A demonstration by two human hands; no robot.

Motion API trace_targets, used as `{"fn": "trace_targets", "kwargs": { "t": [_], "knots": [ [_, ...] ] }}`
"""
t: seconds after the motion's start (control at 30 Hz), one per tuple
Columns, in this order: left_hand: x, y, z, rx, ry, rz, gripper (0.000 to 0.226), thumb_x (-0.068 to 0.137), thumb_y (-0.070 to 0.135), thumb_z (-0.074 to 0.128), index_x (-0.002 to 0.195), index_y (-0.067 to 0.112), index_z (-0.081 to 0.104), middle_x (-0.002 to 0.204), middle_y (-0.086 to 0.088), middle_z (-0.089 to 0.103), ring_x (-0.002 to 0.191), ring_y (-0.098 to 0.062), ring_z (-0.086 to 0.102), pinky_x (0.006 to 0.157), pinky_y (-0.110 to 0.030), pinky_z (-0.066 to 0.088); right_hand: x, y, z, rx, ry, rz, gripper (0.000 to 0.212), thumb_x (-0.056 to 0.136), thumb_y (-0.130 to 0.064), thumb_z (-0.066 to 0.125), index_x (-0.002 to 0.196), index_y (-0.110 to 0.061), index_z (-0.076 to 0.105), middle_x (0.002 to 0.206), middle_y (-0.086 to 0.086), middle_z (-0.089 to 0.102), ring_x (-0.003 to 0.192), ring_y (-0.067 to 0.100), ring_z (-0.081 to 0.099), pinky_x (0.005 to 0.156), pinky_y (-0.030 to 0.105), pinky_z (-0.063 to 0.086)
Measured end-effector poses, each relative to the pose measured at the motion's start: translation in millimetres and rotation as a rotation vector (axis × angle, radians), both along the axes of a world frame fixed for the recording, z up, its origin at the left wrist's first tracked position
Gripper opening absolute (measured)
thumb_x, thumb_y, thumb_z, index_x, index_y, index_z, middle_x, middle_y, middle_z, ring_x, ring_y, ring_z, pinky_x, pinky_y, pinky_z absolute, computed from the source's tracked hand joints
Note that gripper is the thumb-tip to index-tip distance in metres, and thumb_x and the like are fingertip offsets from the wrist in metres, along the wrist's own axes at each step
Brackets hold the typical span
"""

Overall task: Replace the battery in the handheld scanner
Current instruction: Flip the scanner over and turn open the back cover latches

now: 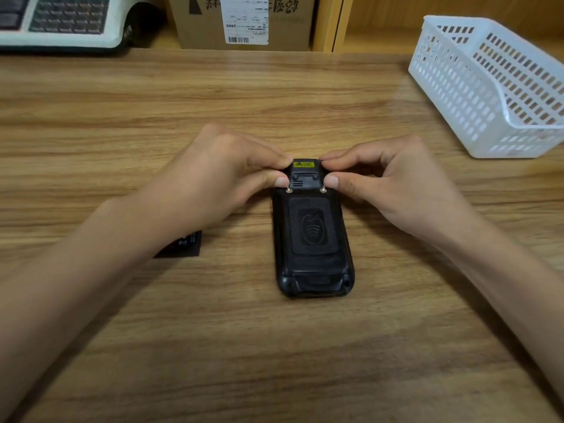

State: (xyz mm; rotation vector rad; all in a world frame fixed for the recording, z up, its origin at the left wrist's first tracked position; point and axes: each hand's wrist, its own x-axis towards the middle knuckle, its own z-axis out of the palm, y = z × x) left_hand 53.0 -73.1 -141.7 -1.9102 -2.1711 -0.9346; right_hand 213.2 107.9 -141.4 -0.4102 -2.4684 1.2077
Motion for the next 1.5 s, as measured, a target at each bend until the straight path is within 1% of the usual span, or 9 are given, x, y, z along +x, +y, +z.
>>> {"fn": "trace_targets", "kwargs": {
  "t": [0.13, 0.4, 0.67, 0.73, 0.8, 0.9, 1.03, 1.17, 1.5],
  "knots": [
    [5, -1, 2, -0.027, -0.114, 0.109, 0.027, 0.082, 0.020, 0.080, 0.108, 0.012, 0.077, 0.108, -0.003, 0.077, 0.097, -0.003, 0.065, 0.076, 0.006, 0.032, 0, 0, -1, -0.002, 0.003, -0.009, 0.021, 0.080, -0.018, 0.080, 0.101, -0.020, 0.077, 0.100, -0.013, 0.075, 0.097, -0.003, 0.070, 0.095, 0.023, 0.052],
    [6, -2, 4, -0.016, -0.100, 0.087, 0.023, 0.079, 0.014, 0.081, 0.100, 0.007, 0.078, 0.103, -0.002, 0.076, 0.105, 0.003, 0.060, 0.093, -0.004, 0.044, 0, 1, 1, -0.093, -0.001, -0.011, 0.016, 0.077, -0.015, 0.083, 0.093, -0.015, 0.080, 0.100, -0.007, 0.077, 0.098, 0.001, 0.071, 0.098, 0.027, 0.053],
    [13, -3, 9, -0.042, -0.126, 0.133, 0.022, 0.079, 0.017, 0.081, 0.100, 0.011, 0.080, 0.102, 0.000, 0.077, 0.096, -0.007, 0.068, 0.082, -0.001, 0.042, -1, 0, 1, -0.056, -0.019, 0.013, 0.015, 0.081, -0.016, 0.080, 0.091, -0.026, 0.077, 0.098, -0.008, 0.077, 0.096, 0.006, 0.072, 0.095, 0.035, 0.055],
    [16, -7, 12, -0.070, -0.145, 0.177, 0.024, 0.081, 0.025, 0.080, 0.104, 0.020, 0.079, 0.101, 0.010, 0.075, 0.087, -0.008, 0.068, 0.081, -0.014, 0.048, 2, -4, 2, -0.011, -0.015, 0.010, 0.019, 0.083, -0.016, 0.078, 0.100, -0.024, 0.077, 0.104, -0.009, 0.075, 0.098, 0.006, 0.071, 0.094, 0.036, 0.056],
    [21, -13, 15, -0.065, -0.204, 0.211, 0.021, 0.083, 0.029, 0.077, 0.104, 0.027, 0.078, 0.096, 0.017, 0.072, 0.084, -0.005, 0.064, 0.069, -0.009, 0.041, 6, -11, 4, 0.041, 0.008, 0.010, 0.020, 0.085, -0.019, 0.076, 0.104, -0.026, 0.077, 0.115, -0.011, 0.072, 0.102, 0.002, 0.068, 0.093, 0.035, 0.055],
    [31, -19, 16, -0.064, -0.294, 0.226, 0.016, 0.083, 0.030, 0.077, 0.099, 0.028, 0.079, 0.088, 0.017, 0.070, 0.082, -0.003, 0.063, 0.065, -0.005, 0.036, 12, -21, 6, 0.177, -0.013, 0.055, 0.019, 0.085, -0.036, 0.067, 0.102, -0.033, 0.076, 0.128, -0.014, 0.067, 0.122, 0.001, 0.059, 0.107, 0.040, 0.045],
    [36, -17, 10, -0.099, -0.344, 0.240, 0.003, 0.082, 0.029, 0.077, 0.085, 0.029, 0.078, 0.085, 0.015, 0.069, 0.083, -0.007, 0.064, 0.066, -0.014, 0.038, 17, -27, 6, 0.257, -0.080, 0.074, 0.016, 0.089, -0.034, 0.067, 0.104, -0.034, 0.073, 0.142, -0.014, 0.056, 0.137, 0.005, 0.045, 0.116, 0.046, 0.032],
    [37, -17, 9, -0.103, -0.375, 0.253, 0.003, 0.084, 0.027, 0.075, 0.082, 0.028, 0.077, 0.083, 0.012, 0.068, 0.081, -0.009, 0.063, 0.069, -0.023, 0.043, 17, -30, 9, 0.206, -0.110, 0.068, 0.014, 0.089, -0.028, 0.067, 0.099, -0.037, 0.069, 0.149, -0.014, 0.048, 0.140, 0.005, 0.040, 0.117, 0.043, 0.030],
    [44, -16, 12, -0.141, -0.368, 0.293, 0.002, 0.087, 0.028, 0.071, 0.086, 0.028, 0.072, 0.086, 0.012, 0.066, 0.054, 0.012, 0.050, 0.054, -0.008, 0.033, 6, -38, 7, -0.048, -0.176, 0.032, 0.018, 0.072, -0.033, 0.057, 0.087, -0.035, 0.067, 0.153, -0.010, 0.044, 0.144, -0.007, 0.026, 0.121, 0.038, 0.023]
  ]
}}
